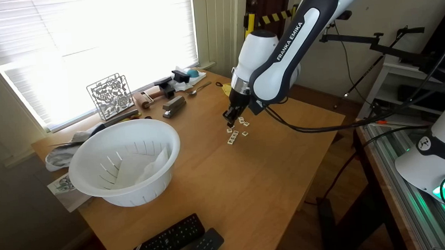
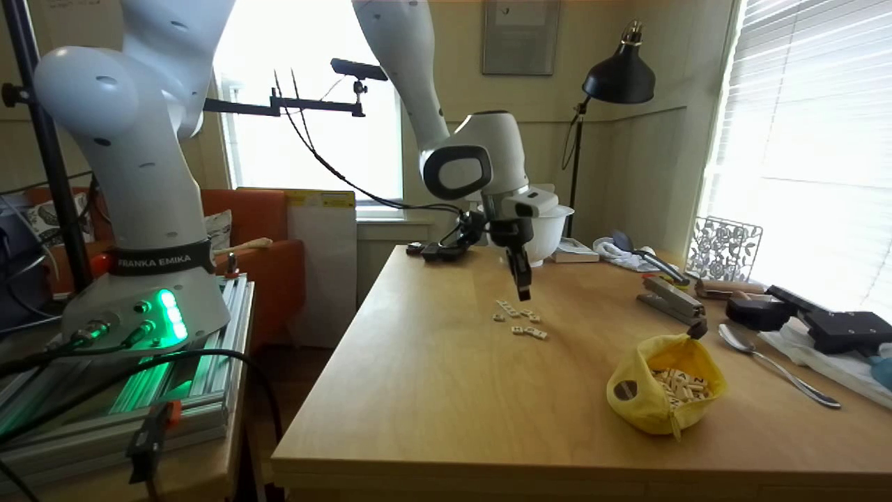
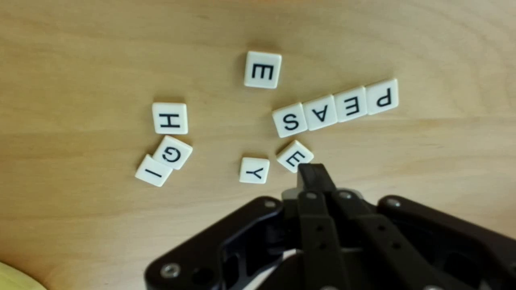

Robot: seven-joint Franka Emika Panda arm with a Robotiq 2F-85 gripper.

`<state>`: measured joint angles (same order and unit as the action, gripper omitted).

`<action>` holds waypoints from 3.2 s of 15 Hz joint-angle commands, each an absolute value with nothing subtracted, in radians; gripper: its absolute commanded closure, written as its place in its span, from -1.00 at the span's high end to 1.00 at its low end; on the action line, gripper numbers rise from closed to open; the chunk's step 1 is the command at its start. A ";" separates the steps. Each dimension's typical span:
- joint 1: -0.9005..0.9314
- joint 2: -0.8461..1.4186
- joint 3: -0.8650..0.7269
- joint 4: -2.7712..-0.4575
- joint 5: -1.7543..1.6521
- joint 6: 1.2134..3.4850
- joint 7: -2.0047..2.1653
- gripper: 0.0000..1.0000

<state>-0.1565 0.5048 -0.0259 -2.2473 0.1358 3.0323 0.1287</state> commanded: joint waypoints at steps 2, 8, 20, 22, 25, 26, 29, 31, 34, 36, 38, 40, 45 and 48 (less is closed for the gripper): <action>-0.177 0.530 -0.002 -2.225 0.151 3.044 0.095 -1.00; -0.180 0.562 -0.008 -2.205 0.150 3.057 0.094 -1.00; -0.218 0.616 0.026 -2.164 0.150 3.084 0.091 -1.00; -0.208 0.620 0.013 -2.163 0.143 3.081 0.092 -1.00; -0.194 0.623 -0.015 -2.160 0.136 3.064 0.094 -1.00; -0.189 0.624 -0.029 -2.161 0.131 3.064 0.094 -1.00; -0.177 0.621 -0.067 -2.163 0.124 3.061 0.095 -1.00; -0.169 0.617 -0.096 -2.169 0.117 3.058 0.093 -1.00; -0.146 0.611 -0.156 -2.177 0.102 3.037 0.095 -1.00; -0.137 0.604 -0.175 -2.180 0.100 3.031 0.100 -1.00; -0.136 0.578 -0.168 -2.192 0.104 3.023 0.098 -1.00; -0.131 0.540 -0.156 -2.219 0.105 3.020 0.093 -1.00; -0.106 0.455 -0.145 -2.270 0.100 2.946 0.091 -1.00; -0.099 0.406 -0.138 -2.297 0.096 2.825 0.088 -1.00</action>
<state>-0.1014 0.4808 -0.1441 -2.2402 0.1174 2.9177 0.0951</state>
